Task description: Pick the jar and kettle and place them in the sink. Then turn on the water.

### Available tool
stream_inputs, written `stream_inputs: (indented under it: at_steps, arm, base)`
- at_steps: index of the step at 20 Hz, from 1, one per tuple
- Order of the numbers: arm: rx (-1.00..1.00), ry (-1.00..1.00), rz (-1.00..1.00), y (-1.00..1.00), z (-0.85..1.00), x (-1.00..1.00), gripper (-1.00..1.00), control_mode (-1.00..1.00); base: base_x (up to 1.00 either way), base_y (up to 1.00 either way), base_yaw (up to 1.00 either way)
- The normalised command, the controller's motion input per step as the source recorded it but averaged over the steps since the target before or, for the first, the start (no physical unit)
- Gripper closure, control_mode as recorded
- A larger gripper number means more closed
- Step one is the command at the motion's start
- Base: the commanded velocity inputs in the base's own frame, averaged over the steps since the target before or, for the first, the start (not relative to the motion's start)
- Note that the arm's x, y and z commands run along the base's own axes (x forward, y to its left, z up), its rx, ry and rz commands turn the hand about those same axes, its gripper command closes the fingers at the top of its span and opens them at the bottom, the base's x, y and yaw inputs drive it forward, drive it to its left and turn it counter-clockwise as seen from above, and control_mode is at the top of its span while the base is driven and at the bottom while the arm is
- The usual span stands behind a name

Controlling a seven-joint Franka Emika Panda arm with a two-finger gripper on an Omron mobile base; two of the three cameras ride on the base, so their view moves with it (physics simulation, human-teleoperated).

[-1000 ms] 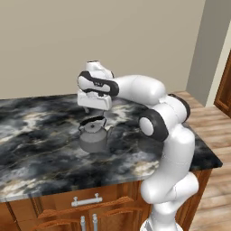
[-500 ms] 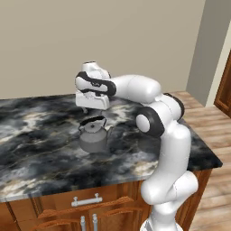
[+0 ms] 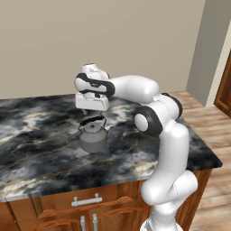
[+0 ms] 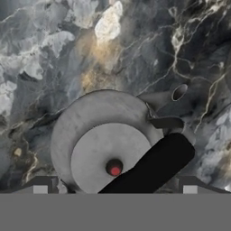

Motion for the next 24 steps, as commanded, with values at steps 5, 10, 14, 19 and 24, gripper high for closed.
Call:
stream_inputs:
  at_steps: [5,10,14,19,24]
  arm:
    - [0.0,0.0,0.0,0.0,-0.29,0.0,-1.0,-1.0]
    - [0.0,0.0,0.0,0.0,-0.23,0.0,-1.0,-1.0]
    - [0.0,0.0,0.0,0.0,-0.19,0.0,-1.0,-1.0]
    - [0.0,0.0,0.0,0.0,-0.01,-0.12,-1.0,-1.0]
    - [0.0,0.0,-0.01,0.0,0.0,-0.23,-1.0,-1.0]
  base:
    - [0.0,0.0,0.0]
    - [0.0,0.0,0.0]
    - [0.0,0.0,0.0]
    - [0.0,0.0,0.0]
    - [0.0,0.0,0.0]
